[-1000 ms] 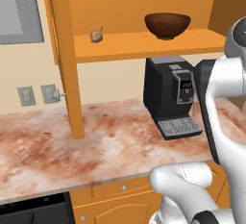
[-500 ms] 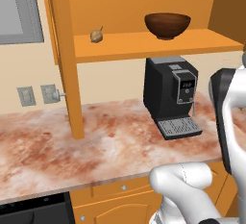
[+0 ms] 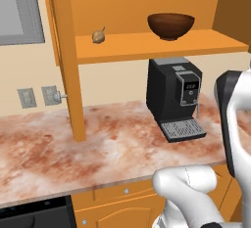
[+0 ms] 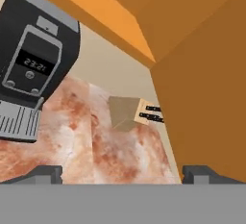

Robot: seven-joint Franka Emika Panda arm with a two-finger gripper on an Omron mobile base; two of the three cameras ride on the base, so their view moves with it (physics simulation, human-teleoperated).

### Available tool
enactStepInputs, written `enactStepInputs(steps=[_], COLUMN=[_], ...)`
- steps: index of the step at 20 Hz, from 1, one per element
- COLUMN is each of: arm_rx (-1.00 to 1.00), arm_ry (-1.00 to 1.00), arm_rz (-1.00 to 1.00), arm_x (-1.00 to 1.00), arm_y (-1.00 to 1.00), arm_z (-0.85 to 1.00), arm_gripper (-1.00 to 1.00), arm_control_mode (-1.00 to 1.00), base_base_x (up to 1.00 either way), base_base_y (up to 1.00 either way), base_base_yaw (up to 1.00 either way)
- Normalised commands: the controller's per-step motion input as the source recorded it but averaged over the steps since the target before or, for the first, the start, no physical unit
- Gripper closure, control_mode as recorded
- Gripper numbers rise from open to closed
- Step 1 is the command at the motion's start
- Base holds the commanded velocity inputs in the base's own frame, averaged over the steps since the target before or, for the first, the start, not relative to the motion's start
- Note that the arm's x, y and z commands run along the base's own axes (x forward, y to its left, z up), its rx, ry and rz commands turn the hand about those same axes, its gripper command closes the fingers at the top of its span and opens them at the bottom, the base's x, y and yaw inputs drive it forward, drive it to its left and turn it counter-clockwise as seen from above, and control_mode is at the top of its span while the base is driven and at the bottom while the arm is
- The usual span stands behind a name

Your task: Pick the mug and place it in the sink. Pick the bowl and place it in the open cabinet and then close the cabinet.

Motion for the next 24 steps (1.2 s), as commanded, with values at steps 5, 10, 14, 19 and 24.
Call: enactStepInputs(steps=[5, 10, 14, 19, 24], arm_rx=[0.15, 0.14, 0.05, 0.0, 0.01], arm_ry=[0.05, 0.02, 0.0, 0.0, 0.0], arm_rz=[-0.16, -0.15, -0.16, -0.16, -0.15], arm_x=[-0.14, -0.22, -0.2, -0.17, -0.19], arm_y=[-0.26, -0.26, -0.13, -0.07, -0.24], arm_z=[-0.05, -0.1, -0.26, -0.33, -0.12], arm_gripper=[-1.0, -1.0, -1.0, -1.0, -1.0], arm_control_mode=[-1.0, -1.0, -1.0, -1.0, -1.0], base_base_x=[0.0, 0.0, 0.0, 0.0, 0.0], base_base_y=[0.0, 0.0, 0.0, 0.0, 0.0], base_base_yaw=[0.0, 0.0, 0.0, 0.0, 0.0])
